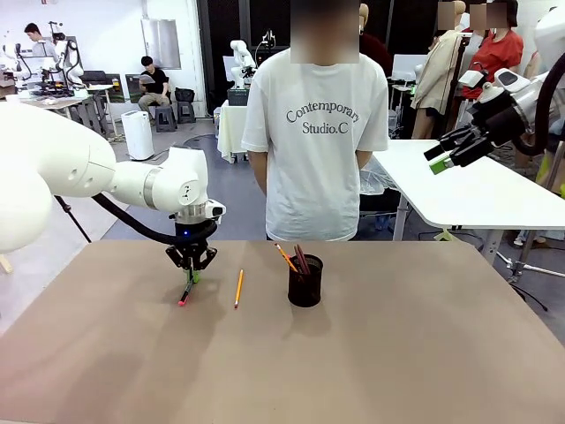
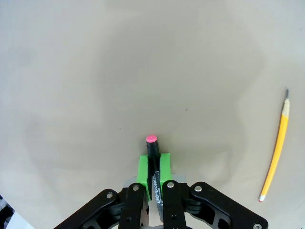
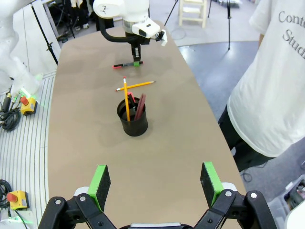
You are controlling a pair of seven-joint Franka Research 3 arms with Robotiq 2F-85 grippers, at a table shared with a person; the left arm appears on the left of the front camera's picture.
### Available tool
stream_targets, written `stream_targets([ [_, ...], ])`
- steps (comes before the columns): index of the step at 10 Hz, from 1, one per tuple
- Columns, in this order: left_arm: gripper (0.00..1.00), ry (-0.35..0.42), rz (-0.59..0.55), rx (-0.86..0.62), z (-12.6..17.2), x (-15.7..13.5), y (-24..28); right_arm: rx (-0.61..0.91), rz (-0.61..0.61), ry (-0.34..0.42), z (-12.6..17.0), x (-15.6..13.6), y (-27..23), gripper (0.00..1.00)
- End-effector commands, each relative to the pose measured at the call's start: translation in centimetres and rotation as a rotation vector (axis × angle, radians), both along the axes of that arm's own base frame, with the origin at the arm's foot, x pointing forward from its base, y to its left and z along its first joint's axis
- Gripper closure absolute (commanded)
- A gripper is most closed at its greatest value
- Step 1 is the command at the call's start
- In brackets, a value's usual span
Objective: Place the pens into the pen holder.
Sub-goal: Pick up a writing instrument from the table and place it into the Pen holder.
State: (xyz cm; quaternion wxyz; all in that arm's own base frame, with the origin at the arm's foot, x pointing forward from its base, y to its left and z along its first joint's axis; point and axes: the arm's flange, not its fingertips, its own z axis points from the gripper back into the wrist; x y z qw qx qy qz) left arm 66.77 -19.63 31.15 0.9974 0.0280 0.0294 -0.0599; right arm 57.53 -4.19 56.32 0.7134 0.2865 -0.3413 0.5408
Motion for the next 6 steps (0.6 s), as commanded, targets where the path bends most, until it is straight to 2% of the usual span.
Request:
stream_targets([
  [1,1.00,0.015,0.005,0.023,0.5,-1.0,0.6,0.003,-0.015,0.004,0.3,-0.1,0.2,0.00],
  [3,1.00,-0.002,-0.055,-0.100,2.1,-1.7,0.3,0.003,-0.015,0.004,0.3,-0.1,0.2,0.00],
  [6,1.00,-0.010,-0.168,-0.287,6.2,-3.2,0.5,0.003,-0.015,0.004,0.3,-0.1,0.2,0.00],
])
